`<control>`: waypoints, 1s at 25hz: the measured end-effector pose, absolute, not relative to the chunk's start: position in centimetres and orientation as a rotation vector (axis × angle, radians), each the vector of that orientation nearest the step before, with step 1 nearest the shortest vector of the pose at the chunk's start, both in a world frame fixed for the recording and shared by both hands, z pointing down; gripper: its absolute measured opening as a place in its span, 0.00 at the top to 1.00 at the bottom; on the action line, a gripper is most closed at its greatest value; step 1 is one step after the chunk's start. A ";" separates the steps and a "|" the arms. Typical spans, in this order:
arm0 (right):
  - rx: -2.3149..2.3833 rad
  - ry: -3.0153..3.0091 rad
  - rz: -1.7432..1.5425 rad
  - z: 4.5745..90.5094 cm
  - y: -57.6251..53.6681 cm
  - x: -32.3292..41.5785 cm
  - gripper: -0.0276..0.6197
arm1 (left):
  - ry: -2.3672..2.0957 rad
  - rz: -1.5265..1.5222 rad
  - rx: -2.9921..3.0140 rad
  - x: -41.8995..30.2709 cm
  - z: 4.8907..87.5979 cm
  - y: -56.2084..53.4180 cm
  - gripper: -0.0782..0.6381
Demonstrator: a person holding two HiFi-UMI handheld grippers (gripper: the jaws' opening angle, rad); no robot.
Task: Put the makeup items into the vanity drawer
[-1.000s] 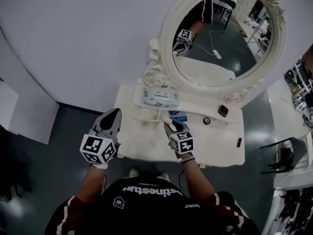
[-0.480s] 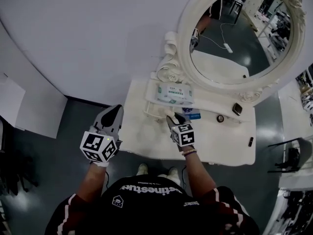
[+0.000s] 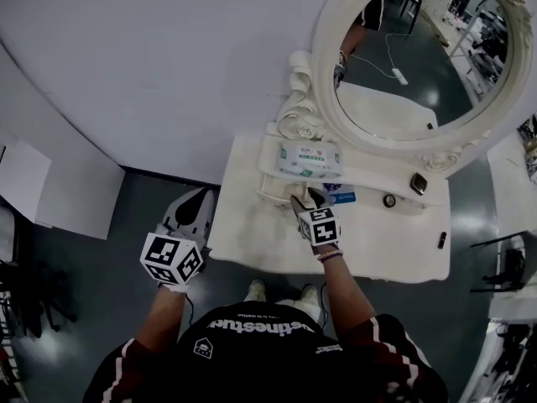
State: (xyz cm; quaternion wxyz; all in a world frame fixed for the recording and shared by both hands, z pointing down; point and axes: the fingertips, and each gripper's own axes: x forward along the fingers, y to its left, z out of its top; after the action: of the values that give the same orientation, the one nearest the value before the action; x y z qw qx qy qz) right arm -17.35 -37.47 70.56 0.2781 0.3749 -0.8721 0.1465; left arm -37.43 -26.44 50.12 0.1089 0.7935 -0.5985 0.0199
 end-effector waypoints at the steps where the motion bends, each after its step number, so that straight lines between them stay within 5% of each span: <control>1: 1.011 -2.341 0.396 70.5 -37.3 -17.3 0.62 | -1.758 0.058 2.335 -37.4 50.2 -26.4 0.88; 25: 1.208 -2.339 0.483 65.5 -32.8 -4.5 0.64 | -1.556 -0.034 2.462 -24.9 49.2 -26.9 0.88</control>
State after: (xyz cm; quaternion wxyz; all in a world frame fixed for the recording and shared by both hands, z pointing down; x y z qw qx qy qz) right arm -4.55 -32.76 65.52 0.2306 0.4391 -0.8504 0.1757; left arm -24.85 -26.88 49.24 0.1140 0.8398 -0.5307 -0.0115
